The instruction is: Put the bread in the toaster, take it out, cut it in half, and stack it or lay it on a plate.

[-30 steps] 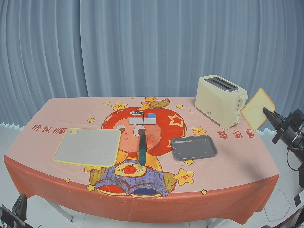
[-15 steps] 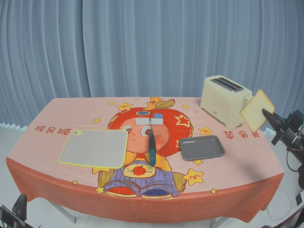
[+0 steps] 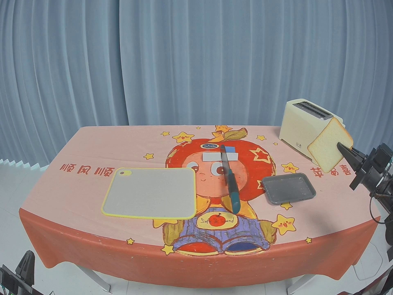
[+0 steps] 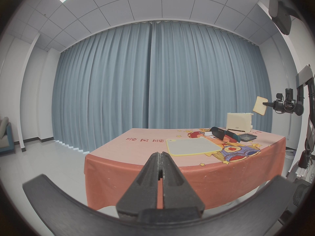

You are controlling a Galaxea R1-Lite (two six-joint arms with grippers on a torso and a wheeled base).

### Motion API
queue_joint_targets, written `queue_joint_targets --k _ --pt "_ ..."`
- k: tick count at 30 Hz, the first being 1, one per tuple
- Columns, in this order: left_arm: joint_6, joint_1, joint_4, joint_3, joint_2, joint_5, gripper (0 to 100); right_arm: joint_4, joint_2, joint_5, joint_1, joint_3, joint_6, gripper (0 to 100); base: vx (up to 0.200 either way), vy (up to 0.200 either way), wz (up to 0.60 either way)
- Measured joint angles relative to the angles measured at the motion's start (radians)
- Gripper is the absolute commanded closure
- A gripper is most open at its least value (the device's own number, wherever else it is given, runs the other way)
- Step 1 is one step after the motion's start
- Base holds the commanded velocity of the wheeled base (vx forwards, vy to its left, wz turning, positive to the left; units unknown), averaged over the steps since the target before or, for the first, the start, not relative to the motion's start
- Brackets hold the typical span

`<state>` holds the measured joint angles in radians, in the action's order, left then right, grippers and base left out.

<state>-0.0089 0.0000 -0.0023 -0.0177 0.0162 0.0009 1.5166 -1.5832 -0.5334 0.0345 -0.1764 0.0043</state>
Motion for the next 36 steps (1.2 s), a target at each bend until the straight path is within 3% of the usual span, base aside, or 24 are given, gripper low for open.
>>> queue_joint_targets --k 7,22,36 --pt "0.000 0.000 0.000 0.000 0.000 -0.001 100 0.000 0.000 0.000 -0.022 0.011 0.000 100 0.000 0.200 0.00" --pt "0.000 0.000 0.000 0.000 0.000 0.000 100 0.000 0.000 0.001 -0.087 0.044 0.004 100 0.000 0.000 0.00" --pt "0.000 0.000 0.000 0.000 0.000 0.000 100 -0.001 0.000 0.002 -0.106 0.062 0.009 100 -0.171 0.029 0.00"
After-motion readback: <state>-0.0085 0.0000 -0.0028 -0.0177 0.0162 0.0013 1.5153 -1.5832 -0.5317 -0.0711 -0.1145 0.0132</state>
